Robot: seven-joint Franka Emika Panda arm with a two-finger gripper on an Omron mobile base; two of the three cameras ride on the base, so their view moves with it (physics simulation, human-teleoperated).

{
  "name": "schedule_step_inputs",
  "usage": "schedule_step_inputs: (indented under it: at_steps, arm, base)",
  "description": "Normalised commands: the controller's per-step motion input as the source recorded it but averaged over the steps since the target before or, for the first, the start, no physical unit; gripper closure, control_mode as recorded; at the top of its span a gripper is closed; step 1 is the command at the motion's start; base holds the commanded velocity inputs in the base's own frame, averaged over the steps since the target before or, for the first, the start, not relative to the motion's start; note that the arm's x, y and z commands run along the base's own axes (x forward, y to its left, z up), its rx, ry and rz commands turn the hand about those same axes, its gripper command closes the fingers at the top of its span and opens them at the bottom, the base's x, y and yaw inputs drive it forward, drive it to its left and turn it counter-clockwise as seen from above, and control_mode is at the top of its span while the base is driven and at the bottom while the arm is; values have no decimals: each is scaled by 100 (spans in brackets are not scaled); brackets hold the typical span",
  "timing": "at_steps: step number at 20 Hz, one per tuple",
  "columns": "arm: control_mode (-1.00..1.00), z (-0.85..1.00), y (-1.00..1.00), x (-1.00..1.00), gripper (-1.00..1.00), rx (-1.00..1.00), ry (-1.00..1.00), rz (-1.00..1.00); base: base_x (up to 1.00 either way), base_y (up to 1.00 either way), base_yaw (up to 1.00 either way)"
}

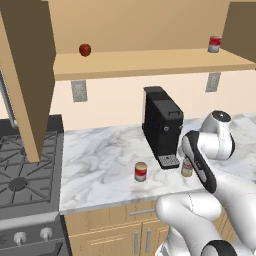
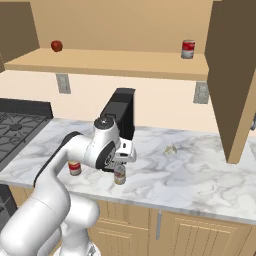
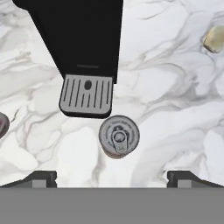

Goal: Pick the cans from the counter and place them in their designated side in the cabinet.

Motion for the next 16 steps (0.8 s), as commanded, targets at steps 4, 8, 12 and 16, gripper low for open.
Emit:
schedule_step_inputs:
  at_steps: [4, 8, 12, 16]
  arm:
    - [-100, -14, 0, 14, -100, 0, 1, 0]
    - [-100, -17, 0, 9, -100, 0, 4, -2]
    - [-100, -18, 0, 7, -100, 0, 6, -3]
    - [-100, -17, 0, 5, -100, 0, 3, -2]
  base:
    - [0, 0, 0]
    - [0, 0, 0]
    - [0, 0, 0]
    - [0, 0, 0]
